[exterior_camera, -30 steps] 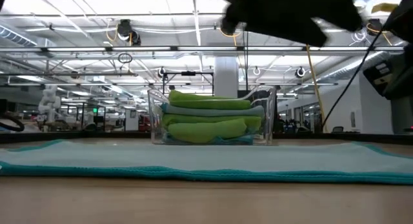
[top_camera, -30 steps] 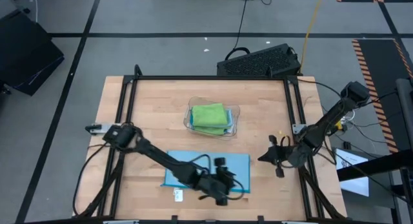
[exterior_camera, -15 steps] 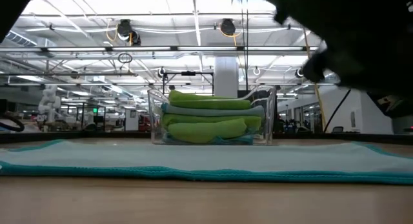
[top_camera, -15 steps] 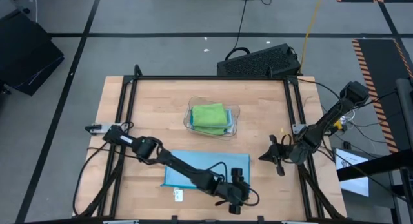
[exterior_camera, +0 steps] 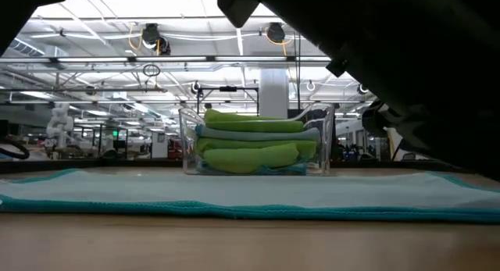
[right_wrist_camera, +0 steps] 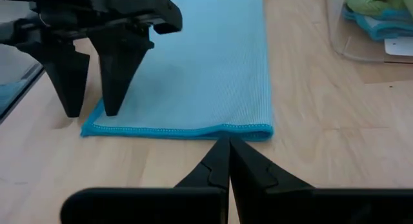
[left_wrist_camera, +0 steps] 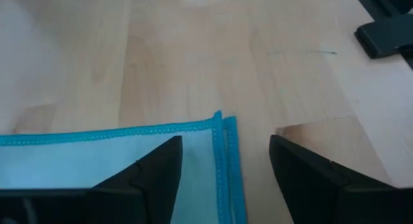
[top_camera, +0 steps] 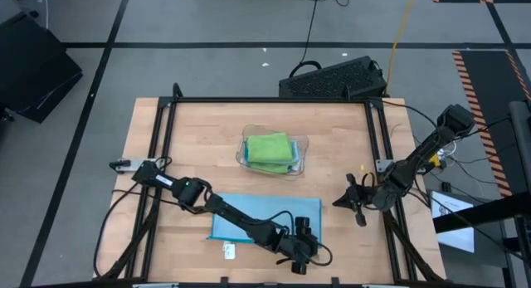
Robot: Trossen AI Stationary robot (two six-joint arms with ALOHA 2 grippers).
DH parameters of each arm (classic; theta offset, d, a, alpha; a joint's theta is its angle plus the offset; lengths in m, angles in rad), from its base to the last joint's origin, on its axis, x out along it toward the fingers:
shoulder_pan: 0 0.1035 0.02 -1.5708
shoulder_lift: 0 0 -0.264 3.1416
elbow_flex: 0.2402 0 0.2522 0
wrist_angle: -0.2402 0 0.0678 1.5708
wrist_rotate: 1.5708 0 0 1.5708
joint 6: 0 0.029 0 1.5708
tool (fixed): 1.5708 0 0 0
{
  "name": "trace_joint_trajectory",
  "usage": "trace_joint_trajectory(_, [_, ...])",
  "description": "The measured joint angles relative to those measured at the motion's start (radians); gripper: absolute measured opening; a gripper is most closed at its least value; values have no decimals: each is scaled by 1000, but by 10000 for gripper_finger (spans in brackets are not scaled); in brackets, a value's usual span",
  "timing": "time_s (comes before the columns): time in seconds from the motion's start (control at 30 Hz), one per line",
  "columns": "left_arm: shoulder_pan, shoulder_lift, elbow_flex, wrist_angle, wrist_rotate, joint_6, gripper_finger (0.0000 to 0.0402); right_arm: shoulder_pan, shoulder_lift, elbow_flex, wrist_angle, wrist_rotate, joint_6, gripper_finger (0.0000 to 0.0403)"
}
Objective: Fold microfiber towels
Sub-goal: Fold the blue microfiber cloth
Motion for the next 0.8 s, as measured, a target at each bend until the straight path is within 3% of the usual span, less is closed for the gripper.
trace_joint_trajectory(0.2, [7,14,2,-9,-13,-79,201,0,0,0,17,-22,-11,2])
trace_joint_trajectory(0.37, [27,11,5,-86,-6,-137,107,0,0,1,31,-44,-18,2])
trace_joint_trajectory(0.53, [45,21,5,-105,19,-101,13,0,0,1,30,-47,-24,2])
trace_joint_trajectory(0.7, [35,6,2,-108,50,-48,14,0,23,1,50,-56,-74,6])
trace_joint_trajectory(0.8, [24,-14,-1,-118,57,-44,6,0,69,1,124,-73,-127,31])
